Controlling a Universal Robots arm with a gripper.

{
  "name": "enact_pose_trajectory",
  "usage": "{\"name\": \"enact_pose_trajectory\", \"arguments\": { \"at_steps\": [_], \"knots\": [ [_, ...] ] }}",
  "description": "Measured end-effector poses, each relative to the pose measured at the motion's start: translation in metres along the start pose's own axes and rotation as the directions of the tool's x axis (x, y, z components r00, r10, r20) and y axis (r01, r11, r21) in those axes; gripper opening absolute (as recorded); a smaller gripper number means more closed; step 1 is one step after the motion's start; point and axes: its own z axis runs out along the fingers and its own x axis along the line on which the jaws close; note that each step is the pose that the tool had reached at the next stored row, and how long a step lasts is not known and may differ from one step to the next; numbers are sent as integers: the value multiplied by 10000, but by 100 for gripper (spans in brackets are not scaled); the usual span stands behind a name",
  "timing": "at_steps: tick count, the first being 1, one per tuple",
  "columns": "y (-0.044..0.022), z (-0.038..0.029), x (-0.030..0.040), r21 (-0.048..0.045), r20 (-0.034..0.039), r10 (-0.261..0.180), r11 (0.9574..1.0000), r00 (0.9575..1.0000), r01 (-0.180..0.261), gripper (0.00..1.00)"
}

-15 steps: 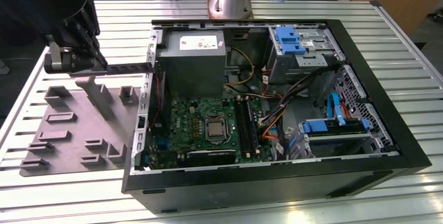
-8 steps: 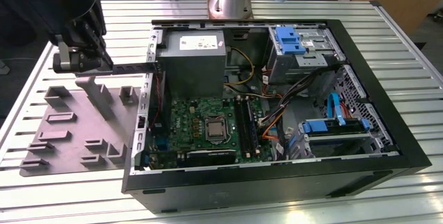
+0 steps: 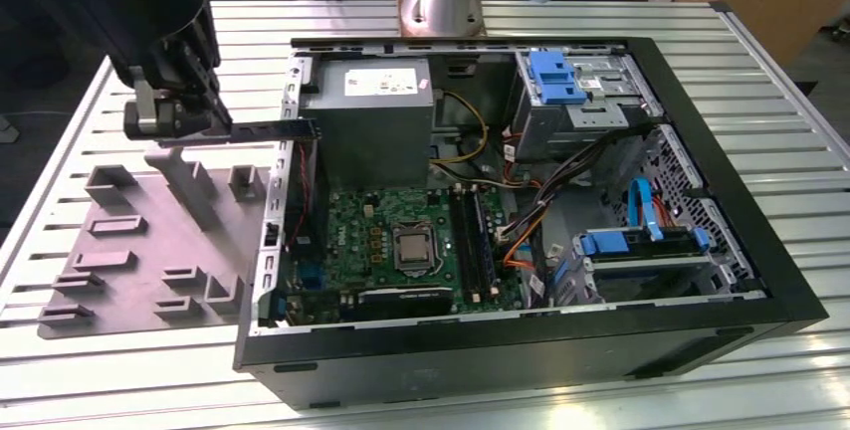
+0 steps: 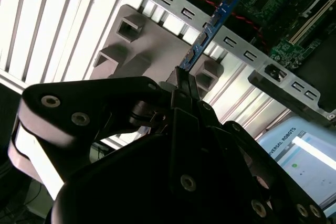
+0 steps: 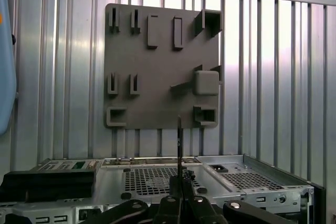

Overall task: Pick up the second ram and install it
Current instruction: 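Pick up the second ram and move it above second insertion slot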

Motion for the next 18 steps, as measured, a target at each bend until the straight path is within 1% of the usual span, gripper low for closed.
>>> {"name": "enact_pose_trajectory", "arguments": {
  "at_steps": [18],
  "knots": [
    [-265, -6, 0, 0, -1, 0, 10000, 10000, 0, 12]
  ]
}}
